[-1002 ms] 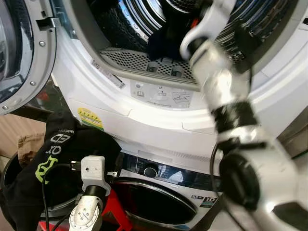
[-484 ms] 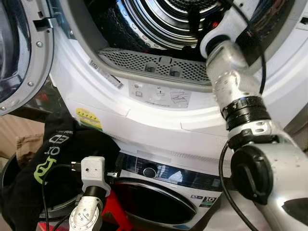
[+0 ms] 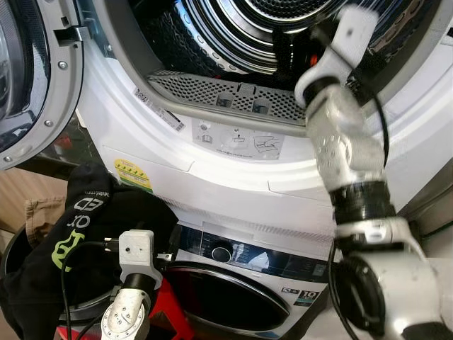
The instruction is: Clothes washing
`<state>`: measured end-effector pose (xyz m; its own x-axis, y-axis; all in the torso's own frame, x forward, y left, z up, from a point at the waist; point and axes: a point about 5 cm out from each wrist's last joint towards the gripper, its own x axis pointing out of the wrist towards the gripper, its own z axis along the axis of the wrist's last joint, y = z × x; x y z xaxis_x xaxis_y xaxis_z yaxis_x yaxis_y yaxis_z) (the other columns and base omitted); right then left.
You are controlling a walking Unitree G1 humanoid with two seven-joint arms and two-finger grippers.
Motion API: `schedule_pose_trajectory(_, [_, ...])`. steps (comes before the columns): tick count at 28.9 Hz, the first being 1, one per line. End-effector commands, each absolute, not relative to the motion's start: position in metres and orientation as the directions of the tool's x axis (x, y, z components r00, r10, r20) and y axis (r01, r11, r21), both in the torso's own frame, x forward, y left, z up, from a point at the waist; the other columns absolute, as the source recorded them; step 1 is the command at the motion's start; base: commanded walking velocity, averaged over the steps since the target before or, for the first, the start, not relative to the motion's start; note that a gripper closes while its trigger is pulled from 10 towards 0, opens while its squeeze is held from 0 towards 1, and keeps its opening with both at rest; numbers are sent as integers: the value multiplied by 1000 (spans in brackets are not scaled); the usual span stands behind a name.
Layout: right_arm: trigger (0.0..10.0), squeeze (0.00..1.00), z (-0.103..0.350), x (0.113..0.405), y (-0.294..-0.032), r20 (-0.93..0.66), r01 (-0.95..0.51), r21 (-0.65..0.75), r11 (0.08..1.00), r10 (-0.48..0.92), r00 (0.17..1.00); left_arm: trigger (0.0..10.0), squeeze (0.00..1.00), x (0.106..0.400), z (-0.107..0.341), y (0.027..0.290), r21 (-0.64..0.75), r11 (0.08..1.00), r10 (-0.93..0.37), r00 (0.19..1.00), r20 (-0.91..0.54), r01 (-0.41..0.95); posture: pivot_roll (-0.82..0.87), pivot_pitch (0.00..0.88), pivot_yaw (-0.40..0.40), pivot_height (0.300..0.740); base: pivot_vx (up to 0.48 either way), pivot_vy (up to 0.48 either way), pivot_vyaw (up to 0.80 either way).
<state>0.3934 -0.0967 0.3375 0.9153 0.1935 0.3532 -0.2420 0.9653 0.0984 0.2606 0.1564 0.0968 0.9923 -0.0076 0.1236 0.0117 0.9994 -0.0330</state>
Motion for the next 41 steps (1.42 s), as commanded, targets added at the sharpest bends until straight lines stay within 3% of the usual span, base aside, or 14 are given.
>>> schedule_pose_trajectory(1, [10000,0,320,393,-100,289,-218,108,970,179,941,10000,0,261,97,156,-47,999,-7,993,121,13,-49,94,-19,740,0,0,0])
schedule_pose_trajectory(12, [10000,0,304,372,-110,248,-184,89,979,158,956,10000,0,261,97,155,-51,999,-4,993,121,10,-56,94,-25,740,0,0,0])
schedule_pose_trajectory(17, [10000,0,306,360,-122,268,-137,-33,990,141,953,10000,0,262,97,156,-47,999,-5,993,121,11,-61,91,-24,740,0,0,0])
schedule_pose_trajectory(29, [10000,0,306,337,-130,256,-156,-155,976,192,948,10000,0,264,98,155,-47,999,-11,992,127,17,-68,80,-25,740,0,0,0])
schedule_pose_trajectory(41, [10000,0,313,314,-150,290,-161,-169,972,205,935,10000,0,266,99,154,-48,999,-16,991,131,23,-83,84,-24,740,0,0,0])
